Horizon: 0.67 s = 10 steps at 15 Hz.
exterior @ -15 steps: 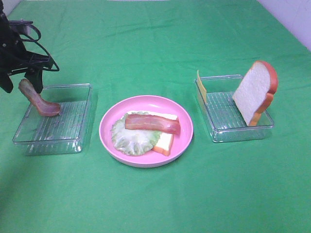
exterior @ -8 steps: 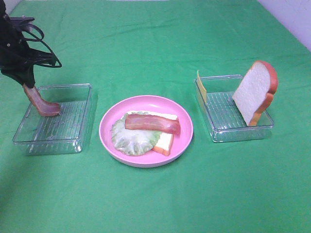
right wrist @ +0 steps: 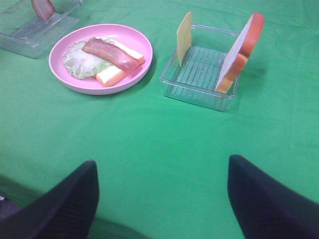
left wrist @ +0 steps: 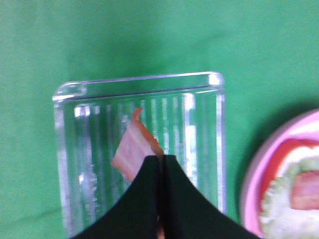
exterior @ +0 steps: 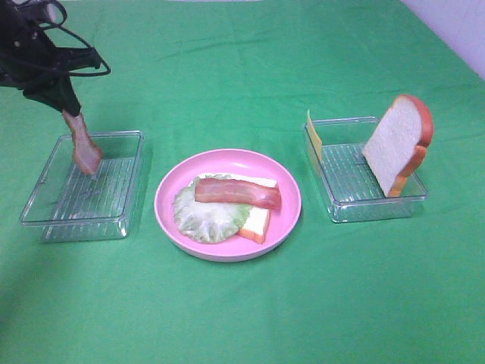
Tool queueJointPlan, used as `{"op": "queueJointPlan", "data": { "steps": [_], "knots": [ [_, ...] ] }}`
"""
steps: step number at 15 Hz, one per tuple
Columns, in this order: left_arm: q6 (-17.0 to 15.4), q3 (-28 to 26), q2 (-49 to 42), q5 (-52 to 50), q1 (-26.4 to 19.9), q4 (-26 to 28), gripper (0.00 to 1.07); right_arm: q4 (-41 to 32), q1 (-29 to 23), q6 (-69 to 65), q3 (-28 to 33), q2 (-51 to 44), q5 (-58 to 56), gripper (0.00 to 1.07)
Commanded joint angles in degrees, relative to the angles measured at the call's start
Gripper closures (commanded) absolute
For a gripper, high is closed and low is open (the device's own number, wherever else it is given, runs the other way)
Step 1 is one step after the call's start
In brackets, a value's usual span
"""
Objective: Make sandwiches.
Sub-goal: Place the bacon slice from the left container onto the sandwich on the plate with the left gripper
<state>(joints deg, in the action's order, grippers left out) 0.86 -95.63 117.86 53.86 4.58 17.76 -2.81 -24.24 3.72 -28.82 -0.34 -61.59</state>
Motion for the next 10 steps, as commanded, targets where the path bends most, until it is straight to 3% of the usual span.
{"op": "queueJointPlan", "data": {
  "steps": [1,5,8,10],
  "knots": [
    [8.3,-0.3,-1.8,-0.1,0.2,14.3,1.07,-0.1,0.1,0.3,-0.1,-0.4,0.8,0.38],
    [17.6,-0.3,-1.9,1.1,2.1,33.7,1.07,-0.1,0.1,0.3,-0.1,-0.4,0.8,0.38],
    [23.4,-0.3,-1.0,1.1,8.7,37.4,1.07,-0.1,0.1,0.3,-0.1,-0.4,0.8,0.38],
    [23.5,-0.3,1.0,0.8,13.3,38.2,1.07,-0.1,0.1,0.3,-0.1,-0.4,0.8,0.38]
  ]
}}
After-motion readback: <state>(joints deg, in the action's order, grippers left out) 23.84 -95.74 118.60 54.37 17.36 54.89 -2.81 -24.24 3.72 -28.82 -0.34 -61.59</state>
